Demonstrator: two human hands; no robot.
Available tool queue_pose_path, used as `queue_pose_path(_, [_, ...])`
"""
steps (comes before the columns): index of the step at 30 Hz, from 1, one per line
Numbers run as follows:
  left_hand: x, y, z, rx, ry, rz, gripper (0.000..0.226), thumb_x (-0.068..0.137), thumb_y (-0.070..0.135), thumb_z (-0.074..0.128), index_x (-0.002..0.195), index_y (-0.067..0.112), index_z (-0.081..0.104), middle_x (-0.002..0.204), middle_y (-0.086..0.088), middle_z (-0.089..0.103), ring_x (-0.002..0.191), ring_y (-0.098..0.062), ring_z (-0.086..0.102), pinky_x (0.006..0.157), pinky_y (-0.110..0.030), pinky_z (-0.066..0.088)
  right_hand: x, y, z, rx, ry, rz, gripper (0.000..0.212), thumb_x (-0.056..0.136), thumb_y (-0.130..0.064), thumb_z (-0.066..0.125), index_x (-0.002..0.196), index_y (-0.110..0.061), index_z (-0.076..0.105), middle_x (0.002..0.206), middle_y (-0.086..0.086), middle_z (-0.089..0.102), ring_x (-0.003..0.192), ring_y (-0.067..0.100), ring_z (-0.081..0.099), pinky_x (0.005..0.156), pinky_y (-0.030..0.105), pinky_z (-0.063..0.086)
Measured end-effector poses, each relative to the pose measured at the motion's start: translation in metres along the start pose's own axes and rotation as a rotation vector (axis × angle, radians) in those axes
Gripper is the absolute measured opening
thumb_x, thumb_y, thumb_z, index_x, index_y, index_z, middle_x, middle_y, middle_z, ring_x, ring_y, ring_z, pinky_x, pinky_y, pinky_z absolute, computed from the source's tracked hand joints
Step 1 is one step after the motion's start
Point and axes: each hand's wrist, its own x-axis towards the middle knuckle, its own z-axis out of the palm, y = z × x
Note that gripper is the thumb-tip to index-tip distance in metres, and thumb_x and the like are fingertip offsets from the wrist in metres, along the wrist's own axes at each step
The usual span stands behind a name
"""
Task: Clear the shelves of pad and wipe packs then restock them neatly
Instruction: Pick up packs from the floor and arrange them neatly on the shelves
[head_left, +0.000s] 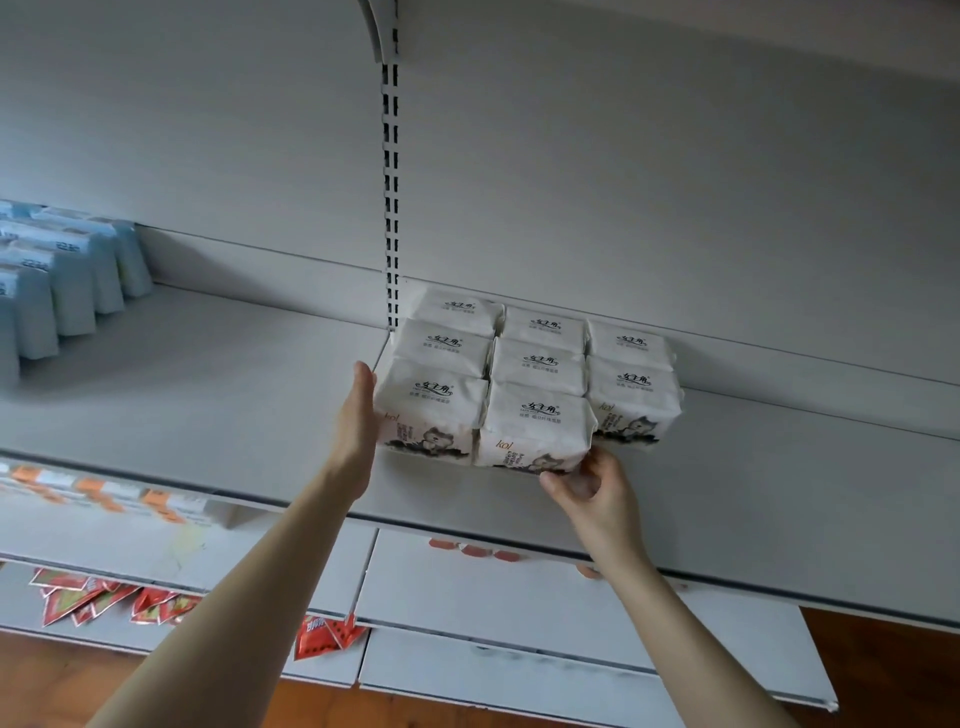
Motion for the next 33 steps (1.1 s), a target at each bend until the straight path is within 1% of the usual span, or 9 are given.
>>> queue_pose_path(2, [-0.008,-0.003,0.0,0.034,0.157,-0.003,0.057,0.102,0.041,0.02,0.103,-0.005,0.054,0.086,0.001,0.051,0.075,-0.016,0.054,0.077,-0.032,0.046,-0.014,-0.002,0.0,-0.017,0.064,0.044,0.048,0.076,-0.024,0.076,0.116,-0.006,0.055,0.107,0.005,0.064,0.096,0.014,0.058,0.084,0.026,0.043])
queue_pose_path(4, [-0.021,-0.01,-0.002,0.065,0.28,0.013,0.044,0.102,0.038,0.027,0.1,0.0,0.052,0.086,0.004,0.049,0.089,-0.025,0.049,0.084,-0.034,0.038,-0.03,-0.012,0.001,0.045,0.072,0.045,0.043,0.079,-0.023,0.073,0.115,-0.006,0.056,0.102,0.006,0.064,0.093,0.013,0.059,0.079,0.021,0.042])
queue_pose_path(7, [-0.047,-0.015,-0.003,0.142,0.376,0.059,0.02,0.099,0.029,0.041,0.101,0.014,0.055,0.095,0.0,0.059,0.1,-0.022,0.055,0.093,-0.038,0.043,-0.048,-0.036,0.011,0.179,-0.149,0.011,0.025,0.085,-0.01,0.066,0.107,-0.011,0.055,0.094,0.004,0.061,0.081,0.002,0.061,0.057,0.006,0.044])
queue_pose_path(9, [-0.066,-0.015,-0.004,0.143,0.412,0.081,0.026,0.096,0.024,0.049,0.117,0.01,0.058,0.11,-0.007,0.063,0.108,-0.023,0.059,0.099,-0.042,0.044,-0.051,-0.051,0.023,0.236,-0.334,-0.022,0.021,0.086,-0.007,0.064,0.104,-0.012,0.054,0.094,0.003,0.06,0.079,0.001,0.058,0.05,0.005,0.044])
queue_pose_path(13, [-0.113,-0.022,-0.02,0.162,0.569,0.079,0.035,0.094,0.022,0.054,0.125,0.007,0.056,0.112,-0.005,0.064,0.103,-0.017,0.06,0.095,-0.033,0.047,-0.055,-0.066,0.059,0.196,-0.597,-0.146,0.021,0.085,-0.012,0.066,0.103,-0.014,0.055,0.091,-0.006,0.061,0.082,0.0,0.059,0.066,0.006,0.045])
queue_pose_path(21, [-0.273,-0.084,-0.123,0.242,1.023,-0.165,0.028,0.093,0.019,0.055,0.115,0.003,0.063,0.103,-0.008,0.066,0.09,-0.012,0.058,0.072,-0.017,0.04,-0.155,-0.061,0.158,-0.026,-1.173,-0.274,0.02,0.085,-0.013,0.067,0.103,-0.006,0.06,0.083,-0.007,0.061,0.075,-0.006,0.06,0.068,0.004,0.045])
queue_pose_path(25, [-0.366,-0.127,-0.179,0.131,1.297,-0.29,0.027,0.092,0.017,0.058,0.112,-0.001,0.063,0.109,-0.014,0.066,0.103,-0.024,0.06,0.08,-0.02,0.038,-0.238,-0.055,0.213,-0.17,-1.413,-0.36,0.019,0.083,-0.02,0.07,0.099,-0.014,0.061,0.095,0.006,0.067,0.091,0.018,0.063,0.087,0.035,0.051])
queue_pose_path(30, [-0.46,-0.18,-0.238,-0.019,1.495,-0.455,0.032,0.093,0.02,0.056,0.118,0.002,0.06,0.114,-0.005,0.061,0.108,-0.024,0.057,0.089,-0.027,0.042,-0.344,-0.052,0.278,-0.317,-1.575,-0.525,0.031,0.083,-0.022,0.07,0.107,-0.005,0.062,0.097,0.005,0.065,0.095,0.017,0.062,0.091,0.032,0.048])
queue_pose_path(33, [-0.501,-0.203,-0.268,-0.068,1.557,-0.529,0.031,0.092,0.019,0.056,0.117,0.001,0.06,0.108,-0.008,0.064,0.096,-0.018,0.057,0.08,-0.024,0.041,-0.4,-0.045,0.311,-0.393,-1.657,-0.597,0.034,0.084,-0.026,0.069,0.11,-0.005,0.061,0.098,0.004,0.064,0.095,0.016,0.061,0.09,0.031,0.048])
